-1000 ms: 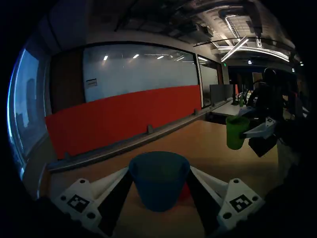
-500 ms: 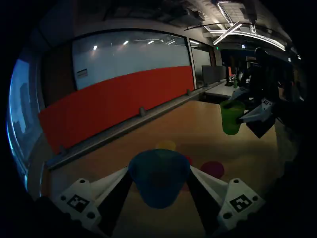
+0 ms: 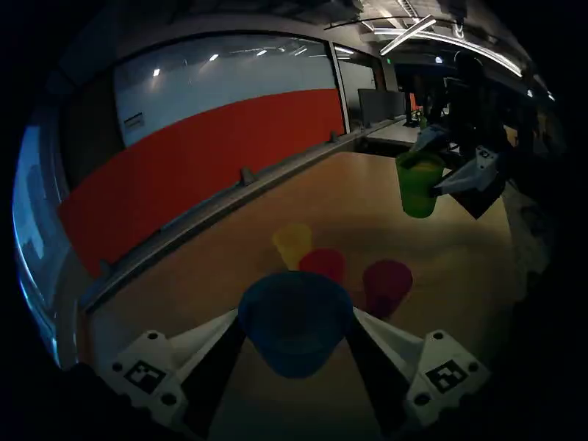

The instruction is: Pour water

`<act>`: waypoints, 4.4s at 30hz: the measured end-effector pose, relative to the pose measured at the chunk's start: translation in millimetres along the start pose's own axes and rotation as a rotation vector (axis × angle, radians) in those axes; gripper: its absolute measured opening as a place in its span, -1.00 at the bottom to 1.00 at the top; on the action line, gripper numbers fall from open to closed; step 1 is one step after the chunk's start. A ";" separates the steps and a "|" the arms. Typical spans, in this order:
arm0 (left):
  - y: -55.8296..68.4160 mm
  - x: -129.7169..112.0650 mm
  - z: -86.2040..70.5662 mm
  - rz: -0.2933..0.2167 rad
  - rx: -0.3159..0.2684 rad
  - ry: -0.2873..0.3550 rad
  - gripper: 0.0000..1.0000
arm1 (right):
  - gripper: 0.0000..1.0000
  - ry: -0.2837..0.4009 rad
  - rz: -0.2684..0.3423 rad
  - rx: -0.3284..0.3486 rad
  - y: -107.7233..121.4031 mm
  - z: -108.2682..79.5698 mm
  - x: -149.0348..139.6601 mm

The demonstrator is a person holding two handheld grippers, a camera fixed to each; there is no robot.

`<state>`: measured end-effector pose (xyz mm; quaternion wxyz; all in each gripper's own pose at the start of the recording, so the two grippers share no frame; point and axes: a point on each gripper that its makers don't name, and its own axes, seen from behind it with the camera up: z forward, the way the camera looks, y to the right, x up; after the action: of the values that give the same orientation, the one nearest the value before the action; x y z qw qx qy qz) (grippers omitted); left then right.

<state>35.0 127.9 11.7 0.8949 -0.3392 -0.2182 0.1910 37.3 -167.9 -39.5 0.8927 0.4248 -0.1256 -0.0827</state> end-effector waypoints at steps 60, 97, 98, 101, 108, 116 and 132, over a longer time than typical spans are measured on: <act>41.5 -118.6 57.1 -0.022 -0.185 -0.237 0.75 | 0.79 -0.212 0.038 0.024 -9.4 45.3 -113.2; 39.2 -145.1 24.3 -0.108 -0.104 -0.246 0.82 | 0.96 -0.224 0.051 0.004 -16.3 48.6 -139.1; 39.1 -145.0 23.6 -0.111 -0.102 -0.245 0.82 | 0.98 -0.228 0.050 0.002 -16.1 47.6 -140.4; 39.8 -144.7 21.4 -0.126 -0.100 -0.241 0.81 | 1.00 -0.236 0.053 -0.008 -15.1 44.1 -142.8; 38.5 -142.2 16.0 -0.155 -0.077 -0.221 0.82 | 1.00 -0.222 0.057 -0.031 -12.6 29.6 -139.0; 31.7 -140.8 5.0 -0.169 -0.027 -0.200 0.81 | 1.00 -0.207 0.071 -0.071 -7.2 8.2 -137.8; 15.0 -142.3 -24.1 -0.202 0.113 -0.154 0.81 | 1.00 -0.151 0.110 -0.169 2.4 -33.8 -127.6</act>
<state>-73.7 56.0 -52.1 0.9078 -0.2489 -0.3082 0.1377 -74.4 -109.0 -77.8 0.9166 0.3330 -0.2081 -0.0755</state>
